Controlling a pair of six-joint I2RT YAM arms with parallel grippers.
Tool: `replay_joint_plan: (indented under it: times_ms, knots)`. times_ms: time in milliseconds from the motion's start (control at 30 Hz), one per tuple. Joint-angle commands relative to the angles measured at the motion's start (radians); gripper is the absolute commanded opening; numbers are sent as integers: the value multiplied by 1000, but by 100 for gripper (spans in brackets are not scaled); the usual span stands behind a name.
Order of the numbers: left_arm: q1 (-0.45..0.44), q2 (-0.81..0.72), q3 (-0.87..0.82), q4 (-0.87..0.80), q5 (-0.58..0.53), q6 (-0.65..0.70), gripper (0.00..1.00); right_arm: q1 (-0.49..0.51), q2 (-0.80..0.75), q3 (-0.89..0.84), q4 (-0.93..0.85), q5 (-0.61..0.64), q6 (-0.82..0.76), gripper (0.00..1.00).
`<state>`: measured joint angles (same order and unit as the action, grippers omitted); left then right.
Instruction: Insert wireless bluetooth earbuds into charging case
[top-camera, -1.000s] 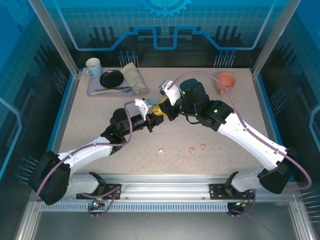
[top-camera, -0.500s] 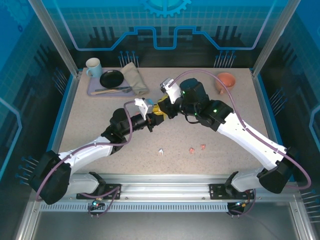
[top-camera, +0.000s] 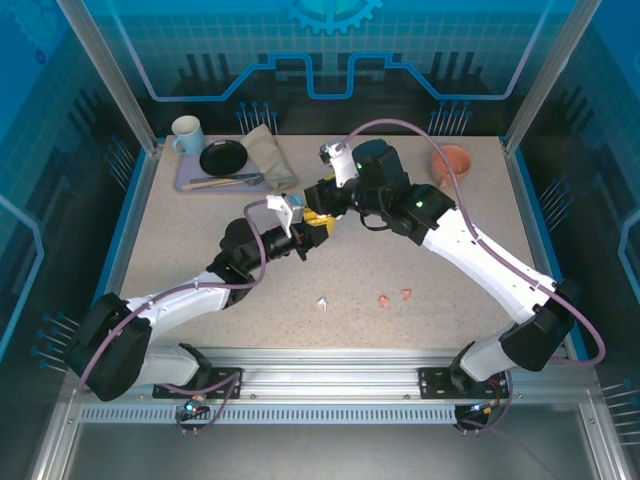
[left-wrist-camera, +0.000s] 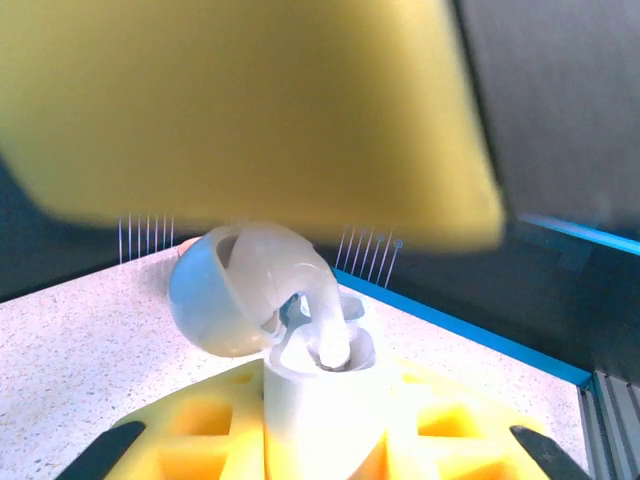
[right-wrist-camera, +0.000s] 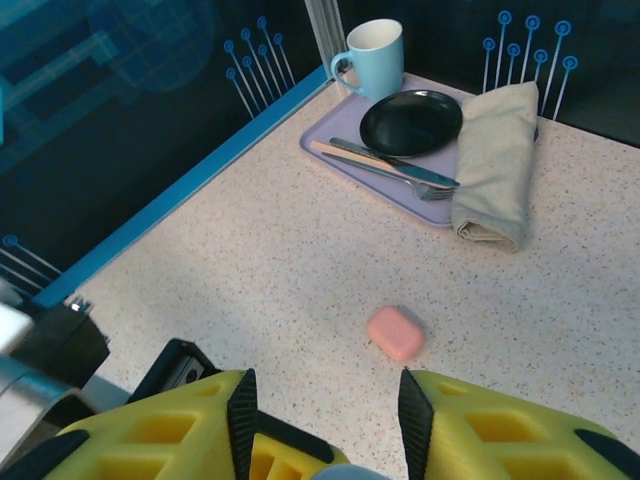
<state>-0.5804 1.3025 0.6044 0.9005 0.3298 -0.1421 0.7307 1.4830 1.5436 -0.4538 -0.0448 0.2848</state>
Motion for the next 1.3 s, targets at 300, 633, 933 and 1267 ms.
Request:
replay_joint_plan:
  times_ms: [300,633,933,1267]
  knots:
    - [-1,-1,-28,58,-35,0,0,-51,-103,1,-62,-34,159,57]
    - [-1,-9,-14,36,-34,10,0,-38,-183,-152,-59,-46,195,54]
    - [-1,-23,-8,21,-28,15,0,-26,-125,-133,-43,-48,188,49]
    - [0,-27,-3,18,-15,22,0,-21,-73,-99,-36,-51,189,45]
